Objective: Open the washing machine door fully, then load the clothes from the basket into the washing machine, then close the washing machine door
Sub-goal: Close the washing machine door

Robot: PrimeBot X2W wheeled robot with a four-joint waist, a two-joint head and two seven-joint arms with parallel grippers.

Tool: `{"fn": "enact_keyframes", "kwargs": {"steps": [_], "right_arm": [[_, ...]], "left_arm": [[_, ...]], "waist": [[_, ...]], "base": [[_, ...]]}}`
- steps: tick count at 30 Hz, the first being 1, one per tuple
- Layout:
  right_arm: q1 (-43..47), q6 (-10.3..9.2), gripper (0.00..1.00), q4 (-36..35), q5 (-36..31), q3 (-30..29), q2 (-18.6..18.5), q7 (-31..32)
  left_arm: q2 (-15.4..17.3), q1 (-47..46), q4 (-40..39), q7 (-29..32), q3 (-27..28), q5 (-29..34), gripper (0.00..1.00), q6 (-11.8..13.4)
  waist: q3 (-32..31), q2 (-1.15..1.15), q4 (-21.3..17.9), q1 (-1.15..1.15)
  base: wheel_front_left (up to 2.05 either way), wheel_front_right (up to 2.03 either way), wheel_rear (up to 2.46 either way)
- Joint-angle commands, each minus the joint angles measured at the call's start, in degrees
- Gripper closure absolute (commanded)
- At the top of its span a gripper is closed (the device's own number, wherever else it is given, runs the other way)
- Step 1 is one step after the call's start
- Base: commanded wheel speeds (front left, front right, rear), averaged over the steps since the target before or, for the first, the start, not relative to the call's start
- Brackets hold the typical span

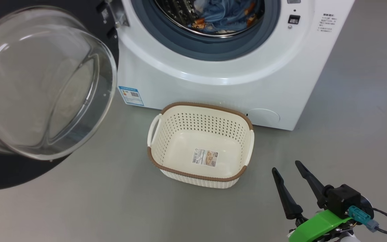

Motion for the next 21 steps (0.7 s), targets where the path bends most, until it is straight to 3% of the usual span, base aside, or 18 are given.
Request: {"fn": "enact_keyframes", "kwargs": {"steps": [1, 21], "right_arm": [[-1.8, 0.17, 0.00, -1.6, -0.1, 1.2, -0.1, 0.0], [-2.7, 0.17, 0.00, -3.7, 0.0, 0.7, -1.2, 1.3]], "left_arm": [[4.3, -1.4, -1.0, 0.4, 1.3, -0.9, 1.00, -0.6], [5.2, -1.8, 1.5, 5.2, 1.0, -7.8, 1.00, -0.6]], "waist": [[1.1, 0.00, -1.0, 0.00], [4.6, 0.00, -3.4, 0.00]], "base": [[0.00, 0.00, 0.00], [0.00, 0.00, 0.00]]}}
